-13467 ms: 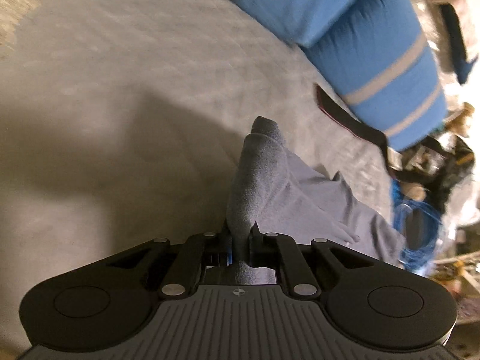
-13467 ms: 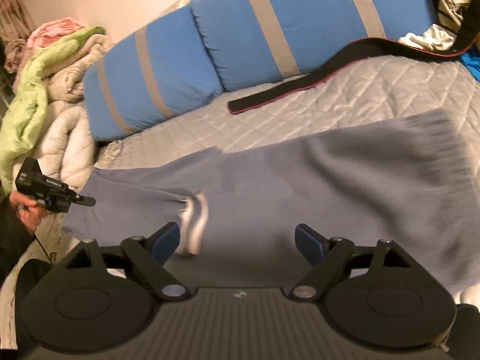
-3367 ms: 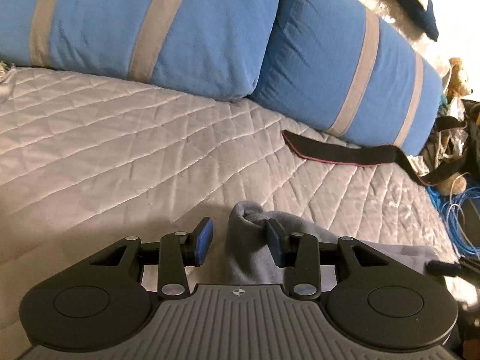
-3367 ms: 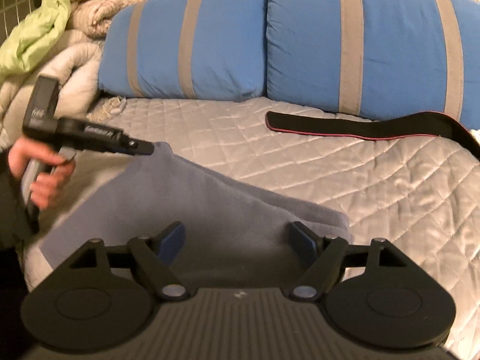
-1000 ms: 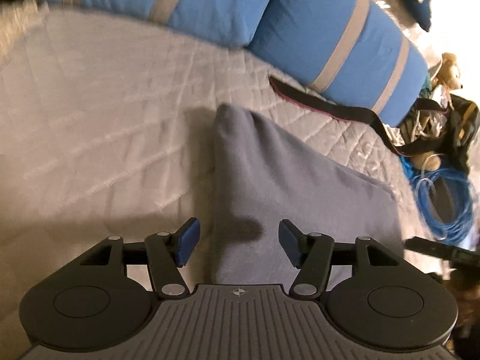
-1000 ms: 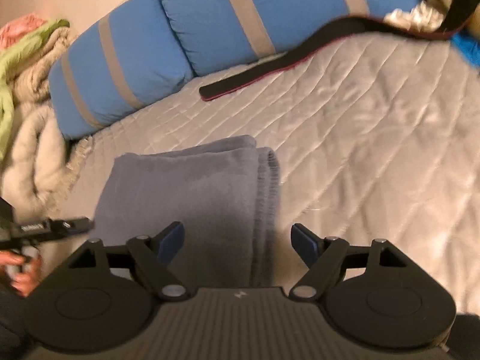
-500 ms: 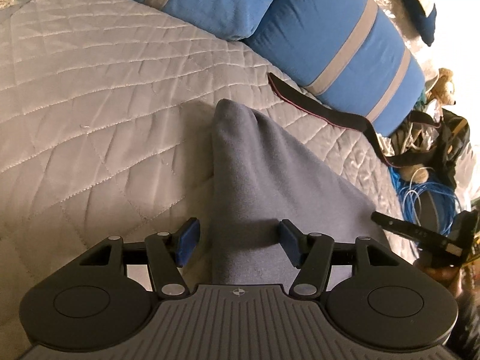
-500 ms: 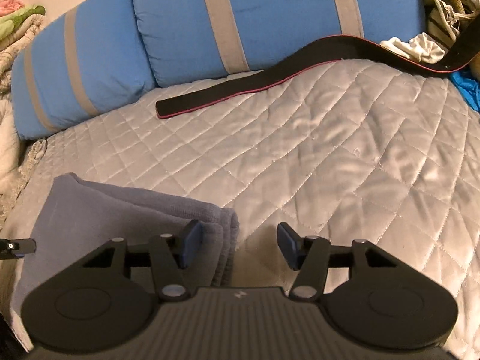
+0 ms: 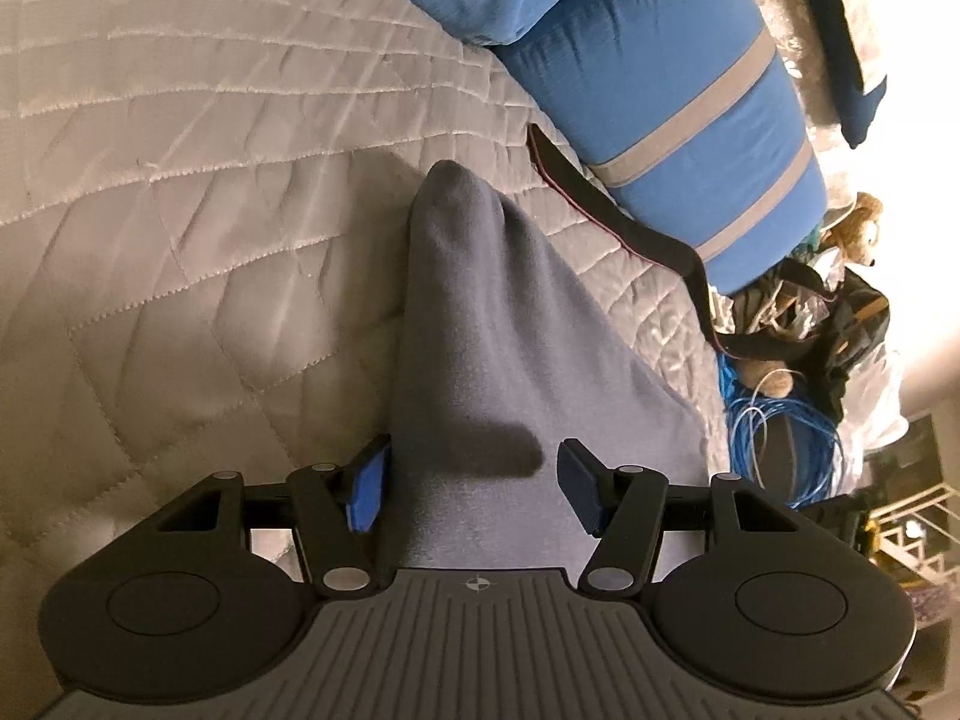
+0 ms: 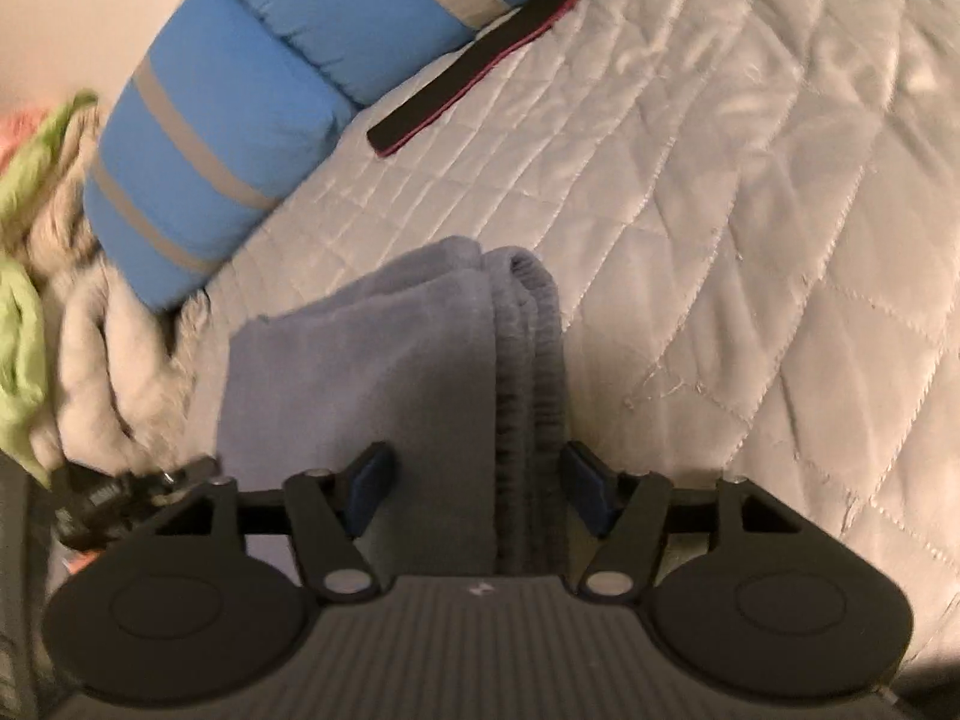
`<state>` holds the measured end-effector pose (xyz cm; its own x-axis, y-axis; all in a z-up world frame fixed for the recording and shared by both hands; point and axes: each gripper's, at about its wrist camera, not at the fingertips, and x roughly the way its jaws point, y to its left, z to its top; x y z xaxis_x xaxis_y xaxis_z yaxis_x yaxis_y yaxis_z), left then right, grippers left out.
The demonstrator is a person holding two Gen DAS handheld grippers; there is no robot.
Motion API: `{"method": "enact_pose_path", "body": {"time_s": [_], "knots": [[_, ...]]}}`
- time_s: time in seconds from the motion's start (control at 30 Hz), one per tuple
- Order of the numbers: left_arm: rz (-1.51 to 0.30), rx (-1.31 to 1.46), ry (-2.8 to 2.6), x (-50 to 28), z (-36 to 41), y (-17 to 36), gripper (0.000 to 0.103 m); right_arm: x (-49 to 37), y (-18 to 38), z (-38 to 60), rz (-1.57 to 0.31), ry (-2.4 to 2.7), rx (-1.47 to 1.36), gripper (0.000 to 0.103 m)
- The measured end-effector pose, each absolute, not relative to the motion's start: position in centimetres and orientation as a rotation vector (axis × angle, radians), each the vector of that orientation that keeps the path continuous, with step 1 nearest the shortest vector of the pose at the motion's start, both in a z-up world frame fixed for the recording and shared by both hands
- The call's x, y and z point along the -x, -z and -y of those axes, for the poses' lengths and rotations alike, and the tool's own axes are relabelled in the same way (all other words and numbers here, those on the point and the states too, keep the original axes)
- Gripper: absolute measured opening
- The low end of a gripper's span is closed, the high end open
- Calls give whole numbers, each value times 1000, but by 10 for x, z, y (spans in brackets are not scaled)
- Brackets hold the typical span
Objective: Fold clothes
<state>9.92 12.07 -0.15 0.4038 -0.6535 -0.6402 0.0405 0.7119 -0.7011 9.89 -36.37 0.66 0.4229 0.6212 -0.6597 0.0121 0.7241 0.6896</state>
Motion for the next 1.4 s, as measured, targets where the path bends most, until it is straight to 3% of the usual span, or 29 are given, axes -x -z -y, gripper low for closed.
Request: {"method": "enact_pose_path", "body": {"time_s": [0.03,0.07,0.1,0.37,0.73,0.77,0.8,0.83,0.87,0.93,1.03,1.13,1.2,1.27,1.4], "knots": [[-1089,657,470,-100,-120,3,28,-98,-6,364,-1080,-431,-701,42],[-1097,656,463,-100,-120,3,21,-97,-5,365,-1078,-443,-717,30],[-1091,654,461,-98,-120,1,18,-96,-7,364,-1067,-450,-707,25],[-994,557,470,-87,-115,-53,17,-94,-56,352,-961,-488,-637,22],[-845,467,450,-143,-130,-124,18,-171,-124,318,-824,-546,-595,23],[-833,446,434,-152,-131,-125,24,-179,-122,318,-824,-497,-581,37],[-837,428,394,-161,-132,-123,27,-187,-119,318,-825,-444,-567,62],[-849,412,344,-170,-133,-118,36,-195,-116,318,-825,-391,-552,74],[-854,407,290,-174,-134,-113,38,-203,-113,317,-825,-338,-536,81],[-851,416,209,-177,-139,-102,40,-201,-102,319,-811,-323,-527,80],[-817,456,224,-166,-140,-88,40,-195,-87,322,-790,-307,-513,72],[-774,424,192,-153,-131,-79,40,-186,-75,317,-760,-302,-449,44],[-745,363,177,-154,-124,-80,39,-180,-70,307,-727,-304,-380,17],[-716,289,164,-157,-114,-81,39,-174,-69,295,-676,-304,-304,7],[-636,136,135,-170,-89,-86,38,-173,-77,259,-540,-272,-139,6]]}}
